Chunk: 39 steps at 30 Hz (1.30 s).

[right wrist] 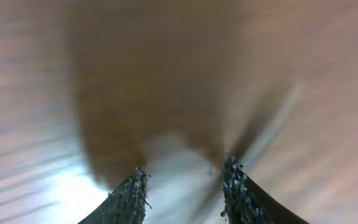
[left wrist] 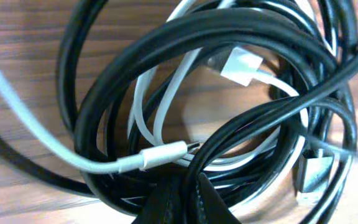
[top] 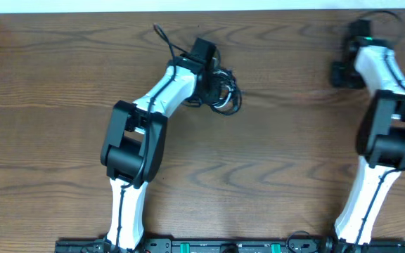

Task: Untangle cables

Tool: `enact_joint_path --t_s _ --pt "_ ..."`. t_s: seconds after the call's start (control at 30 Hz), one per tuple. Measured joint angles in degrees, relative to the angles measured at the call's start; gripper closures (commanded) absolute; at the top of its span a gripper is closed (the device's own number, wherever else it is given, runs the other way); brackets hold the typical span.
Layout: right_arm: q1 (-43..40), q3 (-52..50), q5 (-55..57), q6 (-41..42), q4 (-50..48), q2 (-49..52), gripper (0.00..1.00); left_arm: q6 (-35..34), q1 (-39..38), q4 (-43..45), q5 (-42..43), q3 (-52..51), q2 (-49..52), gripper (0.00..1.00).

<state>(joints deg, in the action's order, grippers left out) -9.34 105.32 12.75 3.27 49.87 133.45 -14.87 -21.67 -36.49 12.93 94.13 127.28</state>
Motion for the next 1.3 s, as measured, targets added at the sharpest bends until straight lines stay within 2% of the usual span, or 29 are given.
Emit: enact_joint_path --t_s 0.1,0.37,0.57,0.63,0.77,0.83,0.97,1.13,1.3 --pt "-2.54 0.0 -0.9 0.74 -0.31 0.02 0.59 -1.68 1.73 -0.7 -0.44 -0.02 -0.04 0.91" --pt "-0.46 -0.13 -12.68 0.96 -6.36 0.48 0.58 -3.17 2.67 -1.07 -1.31 -0.15 -0.22 0.91" --pt "0.52 2.32 -20.44 -3.98 -4.37 1.25 0.52 -3.15 2.67 -1.6 -2.62 -0.35 -0.7 0.91" --pt "1.11 4.59 -24.61 -5.84 -4.11 1.97 0.51 -3.15 2.78 -2.16 -3.41 -0.37 -0.98 0.83" --pt "2.14 8.57 -33.27 -7.39 -6.08 2.1 0.49 -3.23 3.37 -3.13 -4.13 -1.44 -2.62 0.58" --pt "2.62 10.34 -38.29 -7.93 -8.35 2.1 0.49 -3.52 3.72 -4.04 -4.37 -2.03 -4.35 0.5" --pt "3.28 11.5 -43.93 -8.26 -10.14 2.1 0.41 -4.39 4.04 -5.92 -4.52 -2.56 -10.25 0.48" --pt "4.04 11.52 -47.84 -6.73 -10.12 2.1 0.48 -5.16 4.07 -8.68 -4.83 -2.54 -18.93 0.48" --pt "6.56 11.52 -54.84 -8.13 -11.56 2.1 0.38 -9.35 6.69 -13.77 -5.57 -2.51 -22.53 0.48"
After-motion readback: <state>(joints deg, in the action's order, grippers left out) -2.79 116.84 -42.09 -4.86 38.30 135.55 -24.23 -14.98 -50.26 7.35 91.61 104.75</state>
